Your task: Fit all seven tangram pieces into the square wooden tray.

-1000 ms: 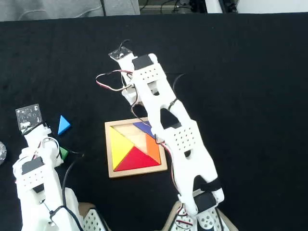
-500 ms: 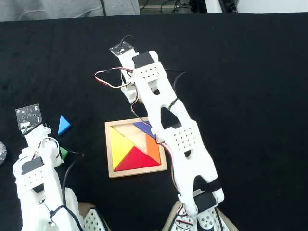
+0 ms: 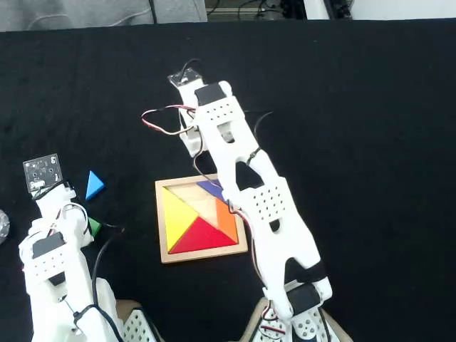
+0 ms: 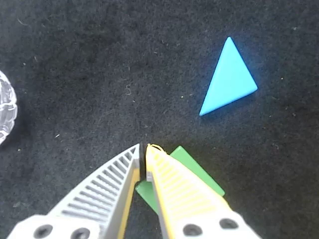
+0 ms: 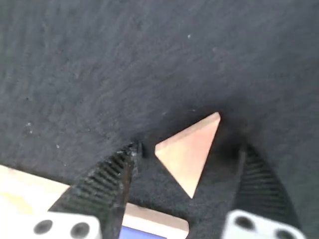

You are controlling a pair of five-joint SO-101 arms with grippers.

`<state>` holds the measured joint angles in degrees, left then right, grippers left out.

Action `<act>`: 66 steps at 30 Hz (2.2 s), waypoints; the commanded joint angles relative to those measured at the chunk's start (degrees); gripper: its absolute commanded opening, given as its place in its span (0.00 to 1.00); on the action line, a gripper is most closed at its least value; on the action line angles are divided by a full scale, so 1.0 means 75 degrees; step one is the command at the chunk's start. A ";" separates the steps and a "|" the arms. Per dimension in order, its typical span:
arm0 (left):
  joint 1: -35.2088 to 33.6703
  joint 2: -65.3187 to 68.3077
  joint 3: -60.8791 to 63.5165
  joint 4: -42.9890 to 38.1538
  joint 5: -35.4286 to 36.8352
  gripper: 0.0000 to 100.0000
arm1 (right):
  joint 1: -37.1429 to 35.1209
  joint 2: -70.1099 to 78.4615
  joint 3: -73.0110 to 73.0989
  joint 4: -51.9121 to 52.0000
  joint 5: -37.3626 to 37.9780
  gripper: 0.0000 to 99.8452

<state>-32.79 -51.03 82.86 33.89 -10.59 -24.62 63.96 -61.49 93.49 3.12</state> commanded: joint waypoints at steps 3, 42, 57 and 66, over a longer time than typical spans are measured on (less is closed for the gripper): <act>0.0100 -0.0094 -0.0322 0.0012 -0.0035 0.03 | -0.0117 -0.0053 -0.0346 -0.0188 -0.0070 0.17; 0.0111 -0.0094 -0.0322 0.0012 -0.0035 0.03 | -0.0211 -0.2866 0.0358 0.1043 -0.0059 0.03; 0.0111 -0.0094 -0.0322 0.0012 -0.0035 0.03 | -0.0492 -0.8645 0.8129 -0.1102 0.0000 0.04; 0.0111 -0.0094 -0.0322 0.0012 -0.0035 0.03 | -0.1219 -0.8926 1.0520 -0.2567 -0.0152 0.03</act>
<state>-32.79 -51.03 82.86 33.89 -10.59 -31.30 0.31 15.16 76.79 3.03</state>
